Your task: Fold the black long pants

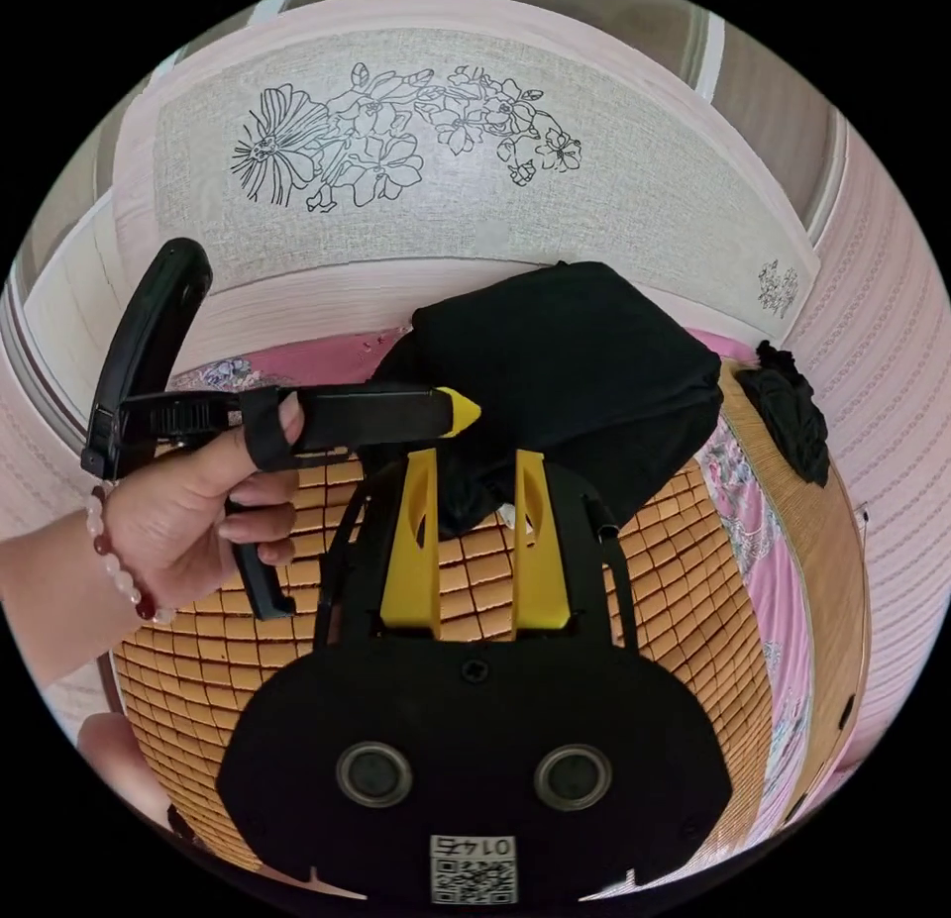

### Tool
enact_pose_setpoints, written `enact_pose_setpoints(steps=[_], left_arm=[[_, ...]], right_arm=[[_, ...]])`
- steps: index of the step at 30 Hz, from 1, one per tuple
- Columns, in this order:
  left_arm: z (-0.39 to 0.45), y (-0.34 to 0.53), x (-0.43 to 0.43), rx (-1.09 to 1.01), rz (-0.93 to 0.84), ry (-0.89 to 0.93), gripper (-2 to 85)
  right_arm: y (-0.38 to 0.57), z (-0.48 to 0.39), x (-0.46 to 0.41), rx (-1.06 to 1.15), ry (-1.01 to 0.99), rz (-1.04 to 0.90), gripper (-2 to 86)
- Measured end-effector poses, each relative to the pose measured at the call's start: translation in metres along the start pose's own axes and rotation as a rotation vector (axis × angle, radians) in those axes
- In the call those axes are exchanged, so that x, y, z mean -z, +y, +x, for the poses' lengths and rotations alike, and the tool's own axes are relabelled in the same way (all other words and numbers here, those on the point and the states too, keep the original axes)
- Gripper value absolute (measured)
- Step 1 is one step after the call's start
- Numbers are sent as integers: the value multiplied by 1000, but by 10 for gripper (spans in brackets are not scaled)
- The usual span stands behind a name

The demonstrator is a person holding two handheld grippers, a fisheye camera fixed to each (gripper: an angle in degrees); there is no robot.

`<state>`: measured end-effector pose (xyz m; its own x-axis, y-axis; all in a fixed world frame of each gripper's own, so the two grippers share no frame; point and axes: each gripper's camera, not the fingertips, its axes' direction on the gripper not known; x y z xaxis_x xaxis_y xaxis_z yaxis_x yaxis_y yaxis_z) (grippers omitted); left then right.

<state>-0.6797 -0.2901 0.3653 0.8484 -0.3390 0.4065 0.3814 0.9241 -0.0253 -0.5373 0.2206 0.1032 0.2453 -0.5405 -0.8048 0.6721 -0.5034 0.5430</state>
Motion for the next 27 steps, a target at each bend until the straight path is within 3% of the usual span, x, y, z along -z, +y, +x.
enact_pose_setpoints(steps=[3,14,22,27], left_arm=[[-29,0,-11,131,28,116,114],[-39,7,32,-8,47,229,33],[34,39,163,-375,38,289,1],[96,100,196,-595,-110,313,-8]], right_arm=[[3,6,-8,-14,26,27,64],[41,0,59,63,-153,131,0],[96,-45,197,129,-313,315,-6],[202,-65,270,-48,-361,391,-9]])
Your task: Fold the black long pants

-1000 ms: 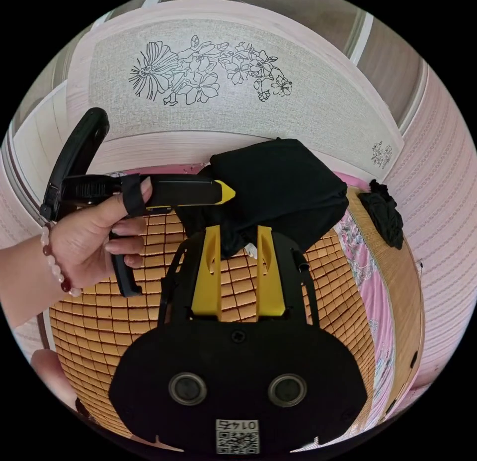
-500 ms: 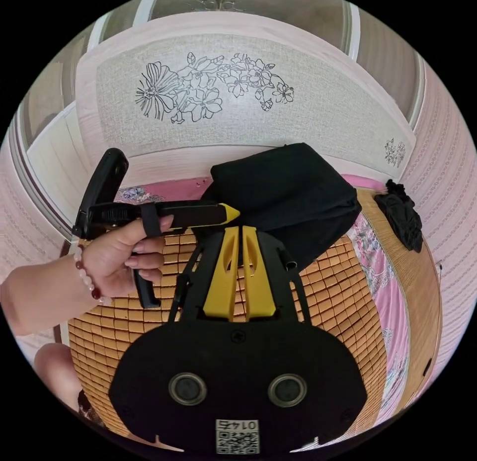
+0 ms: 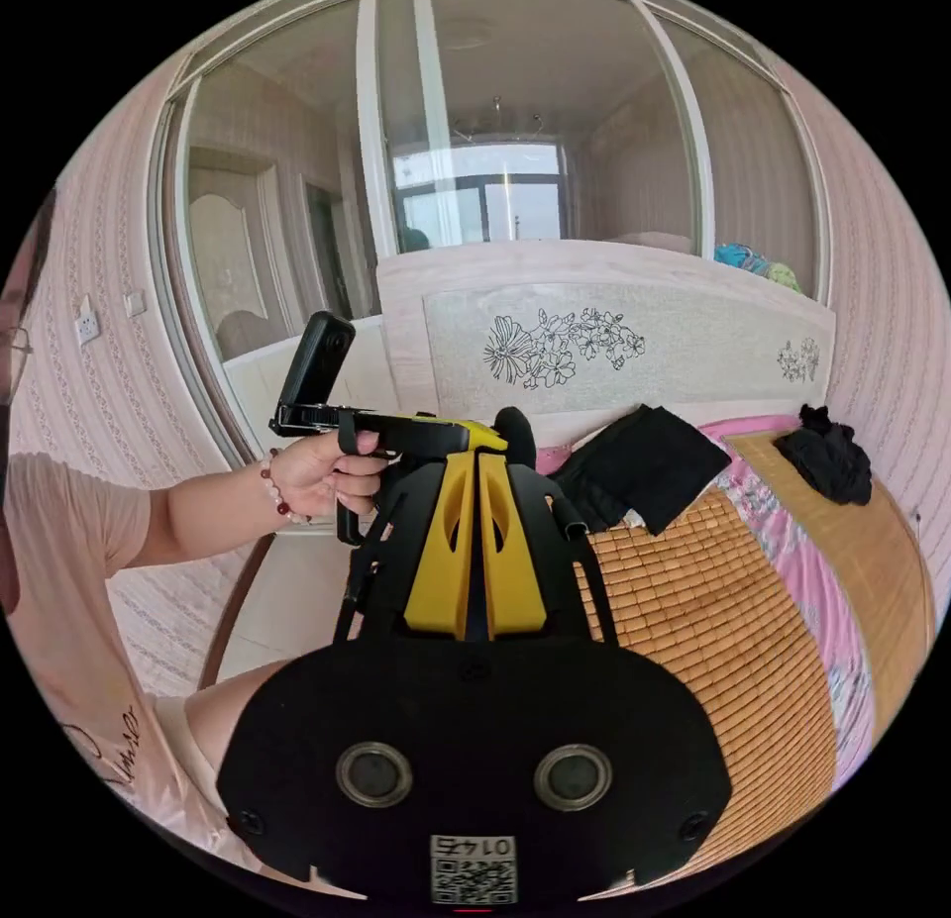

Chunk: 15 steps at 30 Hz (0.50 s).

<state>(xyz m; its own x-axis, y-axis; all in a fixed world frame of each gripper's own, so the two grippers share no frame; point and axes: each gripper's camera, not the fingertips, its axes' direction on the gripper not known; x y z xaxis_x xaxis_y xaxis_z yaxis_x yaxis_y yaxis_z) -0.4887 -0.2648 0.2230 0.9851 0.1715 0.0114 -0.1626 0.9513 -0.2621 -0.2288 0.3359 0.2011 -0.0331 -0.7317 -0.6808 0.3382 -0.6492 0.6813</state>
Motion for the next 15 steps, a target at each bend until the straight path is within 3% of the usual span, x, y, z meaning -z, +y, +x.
enact_pose_setpoints(steps=[3,7,11,15], left_arm=[[48,42,-26,9,-82,169,-9],[99,132,-81,70,-324,271,-10],[120,197,-74,123,-377,130,-10],[124,239,-40,190,-400,-83,-9]], right_arm=[[86,-23,65,-207,2,79,-9],[223,-64,125,-378,211,-20,-7],[342,-80,197,-708,446,-10,-1],[393,-98,230,-784,530,-23,1]])
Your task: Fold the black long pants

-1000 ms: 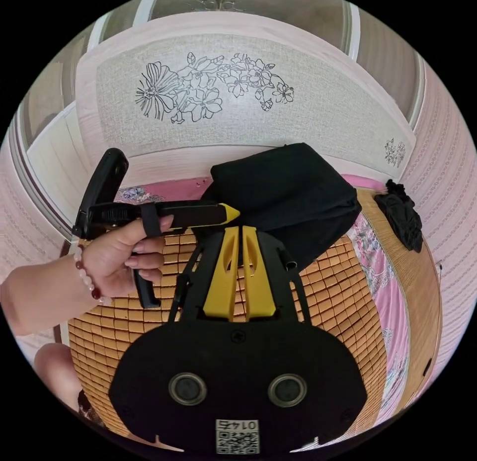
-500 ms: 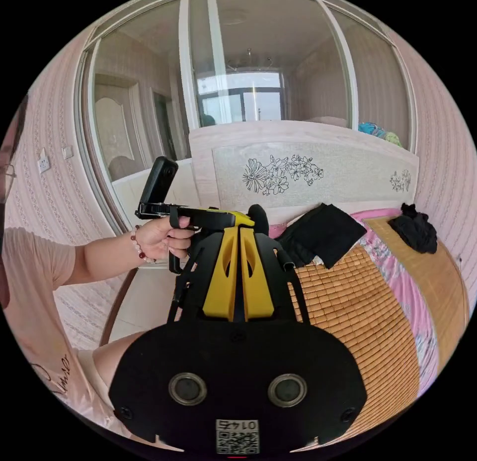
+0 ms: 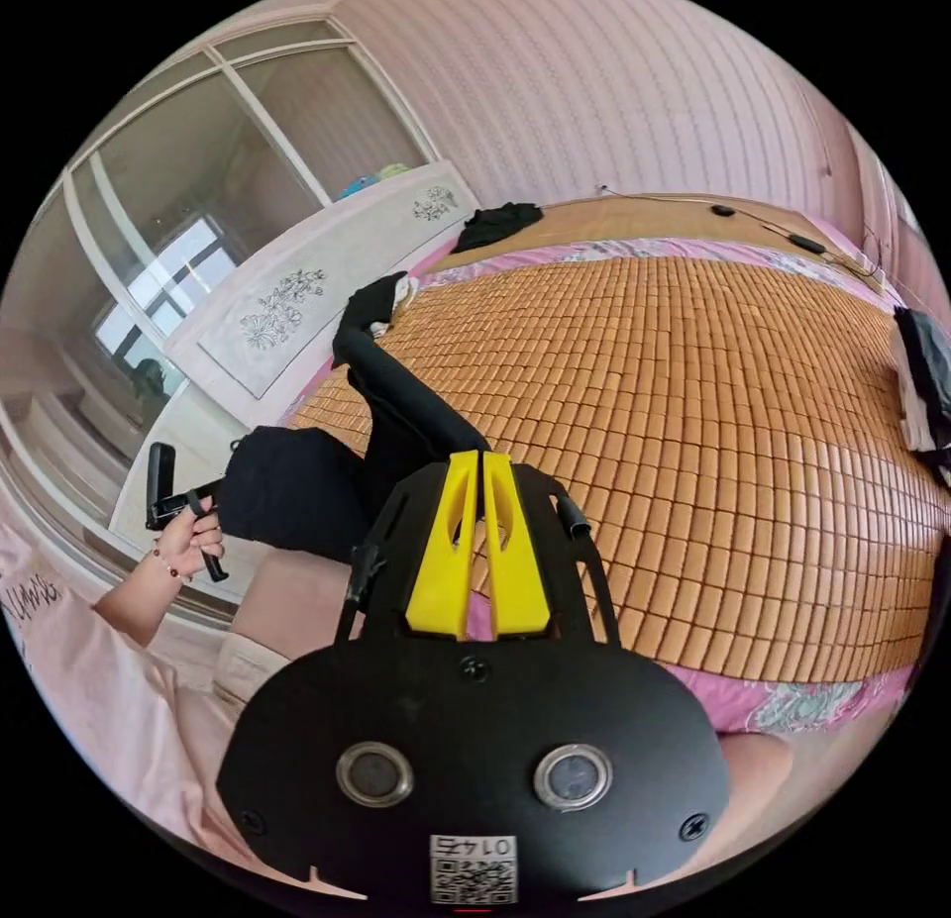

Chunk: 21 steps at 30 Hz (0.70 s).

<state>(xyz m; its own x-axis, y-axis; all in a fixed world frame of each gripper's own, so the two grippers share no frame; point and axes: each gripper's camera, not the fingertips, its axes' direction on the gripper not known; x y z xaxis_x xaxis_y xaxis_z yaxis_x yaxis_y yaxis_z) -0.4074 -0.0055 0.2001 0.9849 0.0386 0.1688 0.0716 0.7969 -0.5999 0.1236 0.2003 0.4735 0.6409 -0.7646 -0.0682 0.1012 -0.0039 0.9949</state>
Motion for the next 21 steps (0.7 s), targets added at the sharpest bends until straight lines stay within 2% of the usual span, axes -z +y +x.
enact_pose_setpoints(steps=[3,6,9,12,17,20,21], left_arm=[[-10,23,2,94,-55,-66,-7],[-25,41,8,223,-38,-35,3],[-31,51,23,280,45,-41,35],[-29,48,25,257,37,-84,77],[-31,30,15,231,24,-131,105],[-42,24,0,274,-35,-172,128],[-46,24,-12,283,-107,-149,124]], right_arm=[[23,13,9,-16,37,-5,3],[38,31,14,-97,91,-20,7],[43,21,16,35,143,-17,15],[41,-15,-6,227,96,-58,90],[50,-81,-87,427,20,-325,217],[63,-98,-128,480,112,-501,222],[67,-99,-134,492,167,-526,213]])
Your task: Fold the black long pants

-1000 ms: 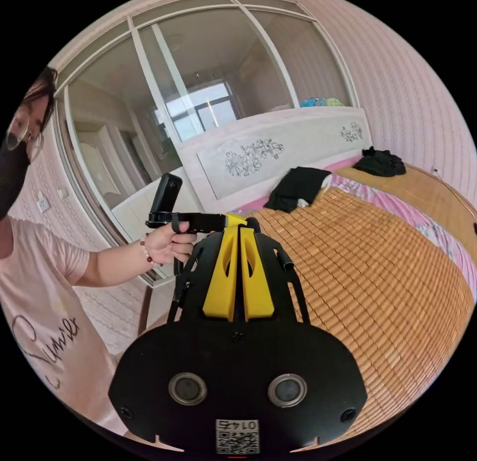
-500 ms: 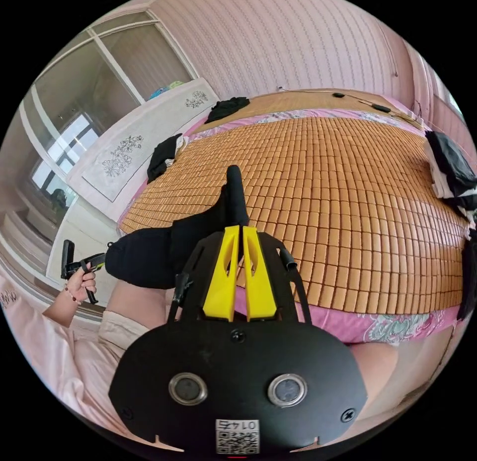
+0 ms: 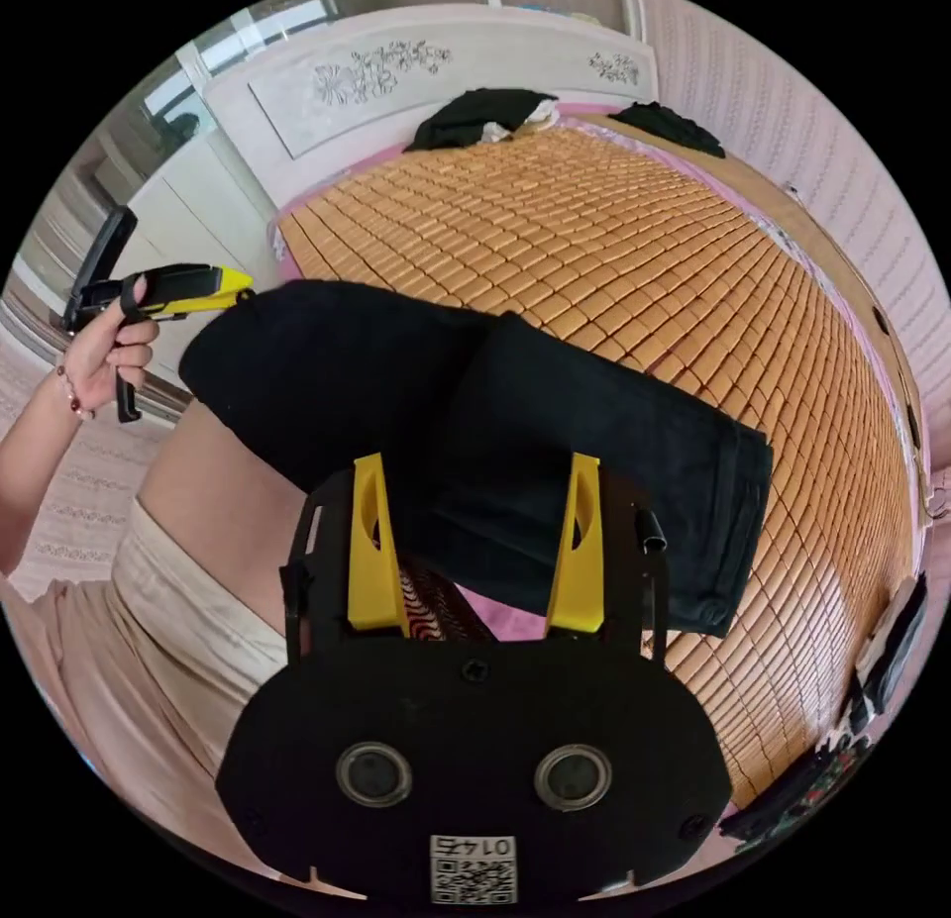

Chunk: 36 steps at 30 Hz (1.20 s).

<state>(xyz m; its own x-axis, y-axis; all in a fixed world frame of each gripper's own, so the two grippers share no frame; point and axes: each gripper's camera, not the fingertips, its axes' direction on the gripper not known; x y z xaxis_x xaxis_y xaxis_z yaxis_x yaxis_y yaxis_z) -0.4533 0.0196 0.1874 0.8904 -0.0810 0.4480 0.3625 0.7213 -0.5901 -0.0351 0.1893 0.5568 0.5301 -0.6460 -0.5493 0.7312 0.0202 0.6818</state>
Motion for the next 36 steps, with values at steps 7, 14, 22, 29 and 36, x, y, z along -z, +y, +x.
enact_pose_setpoints(steps=[7,14,22,29,36], left_arm=[[11,6,-29,-89,-142,87,-5],[65,-25,22,-301,111,101,-8],[61,-28,123,-406,520,204,-1],[-70,33,55,71,328,39,83],[-104,94,48,206,322,134,104]], right_arm=[[35,28,39,-49,-28,71,56],[134,171,193,-450,13,576,49],[304,203,260,-549,392,801,60],[425,184,124,-964,236,457,127],[385,156,108,-831,281,419,131]])
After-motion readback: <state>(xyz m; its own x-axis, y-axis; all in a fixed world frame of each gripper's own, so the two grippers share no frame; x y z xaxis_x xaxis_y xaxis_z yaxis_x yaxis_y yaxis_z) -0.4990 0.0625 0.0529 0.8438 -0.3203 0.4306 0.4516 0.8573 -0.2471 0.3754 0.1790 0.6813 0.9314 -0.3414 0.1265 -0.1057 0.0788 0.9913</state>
